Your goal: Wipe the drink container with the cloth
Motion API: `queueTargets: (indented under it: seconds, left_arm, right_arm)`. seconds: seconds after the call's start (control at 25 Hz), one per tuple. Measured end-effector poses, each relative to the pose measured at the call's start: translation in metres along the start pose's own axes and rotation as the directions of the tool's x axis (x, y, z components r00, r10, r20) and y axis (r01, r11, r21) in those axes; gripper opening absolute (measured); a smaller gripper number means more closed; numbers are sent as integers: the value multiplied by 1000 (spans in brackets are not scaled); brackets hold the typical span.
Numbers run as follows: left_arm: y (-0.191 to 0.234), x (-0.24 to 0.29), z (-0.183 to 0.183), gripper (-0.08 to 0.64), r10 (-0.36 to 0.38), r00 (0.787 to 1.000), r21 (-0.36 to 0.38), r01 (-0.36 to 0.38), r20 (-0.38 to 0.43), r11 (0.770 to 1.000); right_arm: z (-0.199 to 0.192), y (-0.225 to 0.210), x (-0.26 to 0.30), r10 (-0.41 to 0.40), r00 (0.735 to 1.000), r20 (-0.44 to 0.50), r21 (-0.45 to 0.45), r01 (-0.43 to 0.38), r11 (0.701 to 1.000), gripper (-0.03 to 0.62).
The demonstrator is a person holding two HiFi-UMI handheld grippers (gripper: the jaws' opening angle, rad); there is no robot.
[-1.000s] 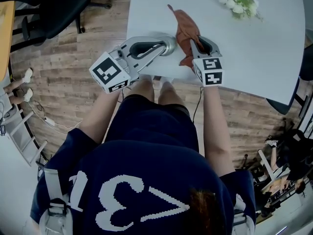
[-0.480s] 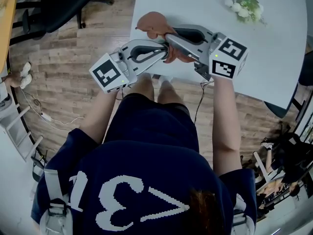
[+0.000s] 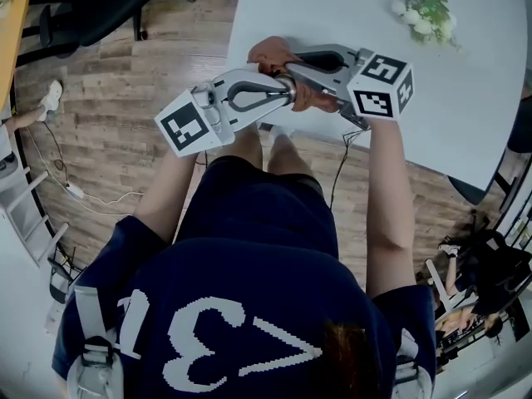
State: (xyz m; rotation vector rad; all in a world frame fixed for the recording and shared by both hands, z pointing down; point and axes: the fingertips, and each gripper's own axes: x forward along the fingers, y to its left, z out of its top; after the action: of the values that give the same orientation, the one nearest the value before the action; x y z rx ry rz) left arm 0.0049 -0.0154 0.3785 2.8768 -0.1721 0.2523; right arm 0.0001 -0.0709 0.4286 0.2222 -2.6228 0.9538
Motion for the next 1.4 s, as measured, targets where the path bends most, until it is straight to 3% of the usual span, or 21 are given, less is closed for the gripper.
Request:
queueTargets:
  seconds: [0.28,0.44,0.72,0.88,0.96,1.12,1.24,1.4]
  left_arm:
    - [-4,-3,-1,23,-18,1000,26,18,-4,1000]
    - [-6,-2,-1,23,-24,1000,38,25,-7,999]
    - [-11,0,-1,23,-41,999,62,41,-4,997]
    - [-13,2,0,23,-55,998,93,57,-23,994]
    - [-15,4,0,23,-62,998,114,65,-29,991]
    - [-18,6,0,23,-66,997,119,69,-28,990]
    - [-19,5,-1,23,-69,997,129,72,-30,989]
    - [-19,3,-2,23,-68,997,135,72,-32,988]
  right_arm:
    - [-37,-49,-12,-99,995,-10,146,100,984,61]
    - [-43,-54,-14,-104,994,-23,168,107,980,61]
    - [-8,-3,4,41,996,-79,32,-38,999,60]
    - [5,34,8,171,975,-140,-45,-179,983,60]
    - [6,39,9,189,968,-167,-74,-204,976,60]
    - [-5,22,9,158,970,-185,-39,-168,985,60]
    - [-10,5,5,144,980,-135,30,-141,990,60]
    - [-27,-27,-2,53,991,-122,93,-42,995,60]
